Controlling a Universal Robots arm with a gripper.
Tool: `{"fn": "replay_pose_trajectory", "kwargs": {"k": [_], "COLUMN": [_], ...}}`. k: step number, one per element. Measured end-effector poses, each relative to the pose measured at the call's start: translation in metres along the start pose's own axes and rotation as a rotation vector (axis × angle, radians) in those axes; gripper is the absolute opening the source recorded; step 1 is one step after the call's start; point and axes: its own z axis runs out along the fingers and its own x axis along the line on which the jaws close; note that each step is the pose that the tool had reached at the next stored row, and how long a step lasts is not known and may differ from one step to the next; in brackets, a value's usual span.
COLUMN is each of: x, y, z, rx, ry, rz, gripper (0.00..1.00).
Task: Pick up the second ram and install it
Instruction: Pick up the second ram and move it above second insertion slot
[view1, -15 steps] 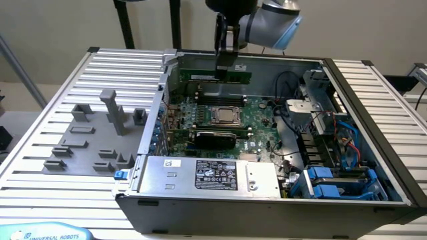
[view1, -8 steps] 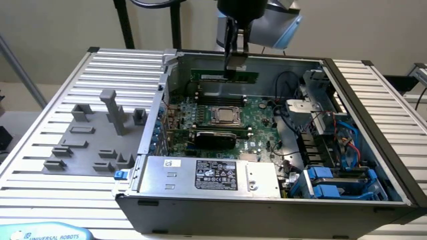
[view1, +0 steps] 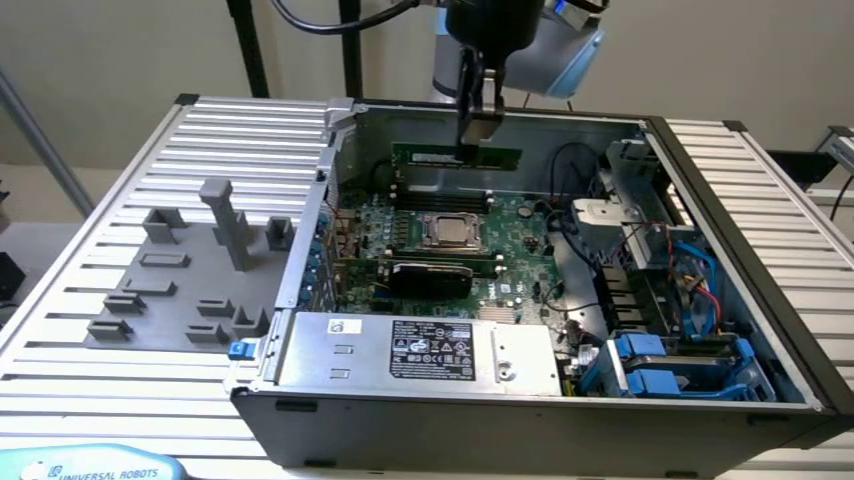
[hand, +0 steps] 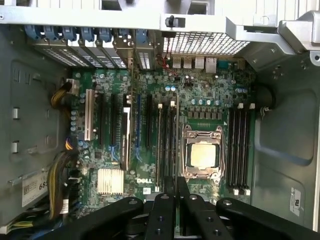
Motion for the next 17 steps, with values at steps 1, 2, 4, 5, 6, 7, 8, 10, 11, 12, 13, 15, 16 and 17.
{"fn": "replay_pose_trajectory", "kwargs": {"k": [1,2,4,5,6,7,8,10,11,12,13,15,16,17], "x": [-0.001,-0.003,-0.005,-0.007,-0.008,-0.009,-0.011,-0.014,-0.015,-0.016,-0.017,-0.017,-0.017,-0.017], "y": [-0.0008,-0.0016,-0.0028,-0.0032,-0.0035,-0.0036,-0.0037,-0.0039,-0.0040,-0.0040,-0.0041,-0.0041,-0.0041,-0.0041], "z": [0.0018,0.0036,0.0072,0.0090,0.0108,0.0128,0.0146,0.0182,0.0202,0.0220,0.0235,0.0239,0.0239,0.0239], "rx": [-0.0001,-0.0001,0.0000,0.0000,0.0001,0.0001,0.0001,0.0002,0.0003,0.0003,0.0004,0.0004,0.0003,0.0003], "ry": [0.0001,0.0002,0.0000,0.0000,-0.0001,-0.0003,-0.0002,-0.0004,-0.0003,0.0000,-0.0002,-0.0002,-0.0001,-0.0001], "rz": [0.001,0.001,0.003,0.004,0.005,0.007,0.008,0.012,0.014,0.017,0.018,0.019,0.019,0.019], "gripper": [0.13,0.13,0.13,0.13,0.13,0.13,0.13,0.13,0.13,0.13,0.13,0.13,0.13,0.13]}}
